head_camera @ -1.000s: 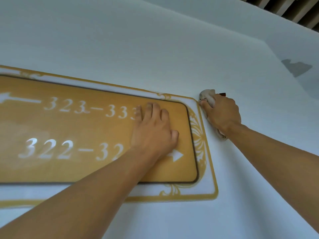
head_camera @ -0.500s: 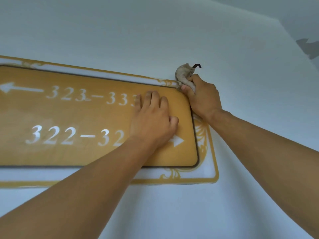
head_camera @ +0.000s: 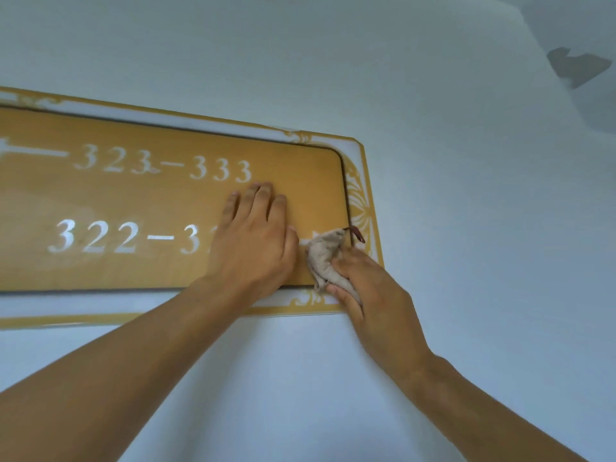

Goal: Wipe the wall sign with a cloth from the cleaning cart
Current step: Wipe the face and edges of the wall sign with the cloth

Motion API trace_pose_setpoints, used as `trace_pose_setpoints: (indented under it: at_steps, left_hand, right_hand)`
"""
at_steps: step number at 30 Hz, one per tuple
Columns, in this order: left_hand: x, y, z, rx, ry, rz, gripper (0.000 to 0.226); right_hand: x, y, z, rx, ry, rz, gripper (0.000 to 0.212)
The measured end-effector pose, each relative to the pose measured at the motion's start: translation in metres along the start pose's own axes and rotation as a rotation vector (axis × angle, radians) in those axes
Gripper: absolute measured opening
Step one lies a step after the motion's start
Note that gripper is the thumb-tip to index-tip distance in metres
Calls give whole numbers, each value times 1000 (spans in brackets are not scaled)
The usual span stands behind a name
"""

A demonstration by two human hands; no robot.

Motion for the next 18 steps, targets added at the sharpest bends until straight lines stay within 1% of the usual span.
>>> trace_pose_setpoints:
  at_steps: [2, 5, 6, 9, 11, 14, 18]
  left_hand:
    - [6, -5, -6, -4, -14, 28, 60]
    - [13, -13, -9, 2, -27, 56, 60]
    - [16, -17, -10, 11, -23, 55, 59]
    - [23, -34, -9, 42, -3, 50, 58]
    - [27, -47, -7, 54, 10, 65, 58]
    - [34, -66, 0, 61, 28, 92, 56]
    - [37, -82, 3, 20, 52, 122, 56]
  right_hand:
    - [-1, -13, -27, 44, -34, 52, 37]
    - [-3, -12, -37, -59, -133, 278, 33]
    - [2, -10, -29, -83, -100, 311, 35]
    - [24, 0, 21, -124, 151, 277, 26]
    - [26, 10, 65, -173, 245, 252, 20]
    - [15, 26, 131, -236, 257, 180, 21]
    - [-1, 38, 199, -274, 209, 62, 25]
Point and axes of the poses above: each hand's wrist, its own z-axis towards the middle knuckle, its own x-axis out of the back of the hand, y = z × x, the point moved 8 cm from there along z, towards the middle knuckle, and after that the axes turned 1 degree about y, right-handed, at the moved point
